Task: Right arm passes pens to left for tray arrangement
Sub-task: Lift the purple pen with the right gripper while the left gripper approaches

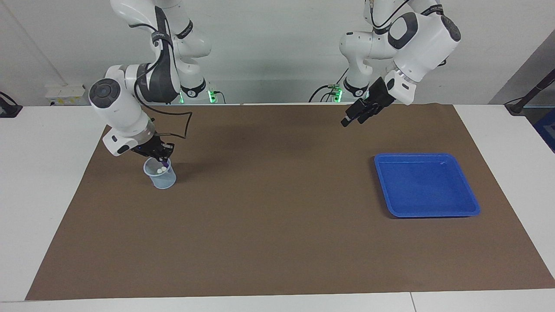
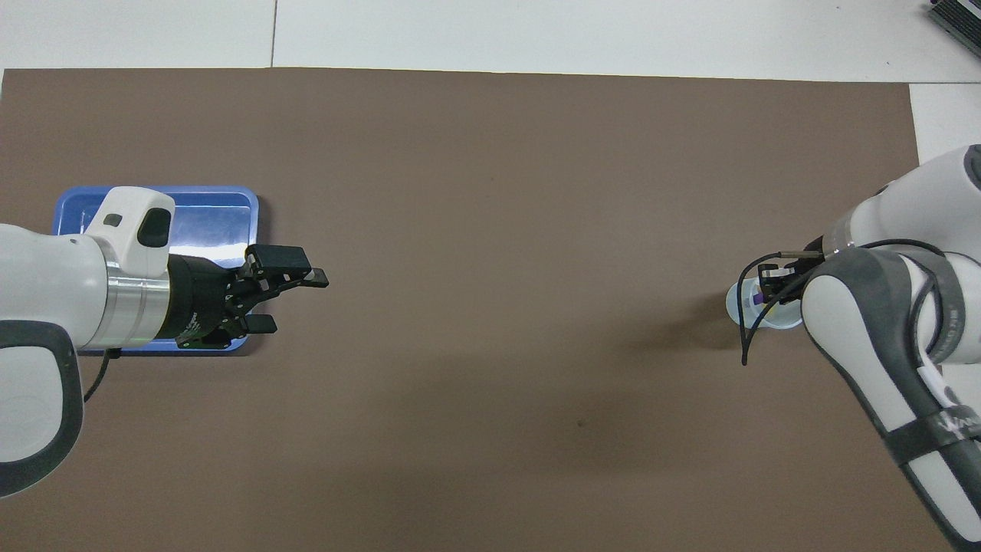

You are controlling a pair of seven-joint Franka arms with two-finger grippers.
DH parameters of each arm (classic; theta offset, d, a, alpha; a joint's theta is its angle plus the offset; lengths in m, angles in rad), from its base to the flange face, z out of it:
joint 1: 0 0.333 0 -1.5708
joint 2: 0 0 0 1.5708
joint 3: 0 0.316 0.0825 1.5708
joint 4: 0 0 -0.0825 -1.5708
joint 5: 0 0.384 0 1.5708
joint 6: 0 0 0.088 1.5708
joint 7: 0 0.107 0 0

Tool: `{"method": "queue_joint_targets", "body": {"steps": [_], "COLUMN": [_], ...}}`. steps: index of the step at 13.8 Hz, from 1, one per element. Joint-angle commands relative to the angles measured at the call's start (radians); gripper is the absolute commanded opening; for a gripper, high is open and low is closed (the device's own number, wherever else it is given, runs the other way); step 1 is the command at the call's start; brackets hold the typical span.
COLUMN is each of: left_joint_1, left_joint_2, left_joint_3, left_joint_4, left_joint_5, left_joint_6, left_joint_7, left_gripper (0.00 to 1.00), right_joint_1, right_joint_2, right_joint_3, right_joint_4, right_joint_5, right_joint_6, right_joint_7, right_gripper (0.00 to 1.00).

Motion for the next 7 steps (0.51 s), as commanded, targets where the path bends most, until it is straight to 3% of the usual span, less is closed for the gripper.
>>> {"method": "queue_joint_targets", "body": {"steps": [1, 4, 5, 7], "left_joint_1": [-0.042, -0.066, -0.075, -0.095], "left_joint_2": [-0.048, -0.059, -0.058, -0.058], "left_joint_3": [0.000, 0.000, 0.000, 0.000], "left_joint_4": [-0.088, -0.123, -0.122, -0.123], "left_joint_5": [-0.082, -0.151, -0.151, -0.153], "left_joint_6": [0.120, 0.187, 0.188, 0.188], "left_joint_7": [-0.088, -0.117, -0.113, -0.114], "left_gripper": [1.00, 1.00, 0.86, 0.91], "right_joint_1": [0.009, 0.052, 0.072, 0.096], "right_joint_2": [-0.041, -0.067, -0.069, -0.072], "right_joint_3": [0.020, 0.023, 0.029, 0.047], "right_joint_4": [0.070, 0.142, 0.180, 0.240], "right_joint_5": [-0.004, -0.004, -0.004, 0.013], "right_joint_6": [-0.106, -0.199, -0.235, -0.279], "right_joint_7": [-0.019, -0.019, -0.019, -0.015], "right_gripper": [0.00, 0.00, 0.00, 0.00]}}
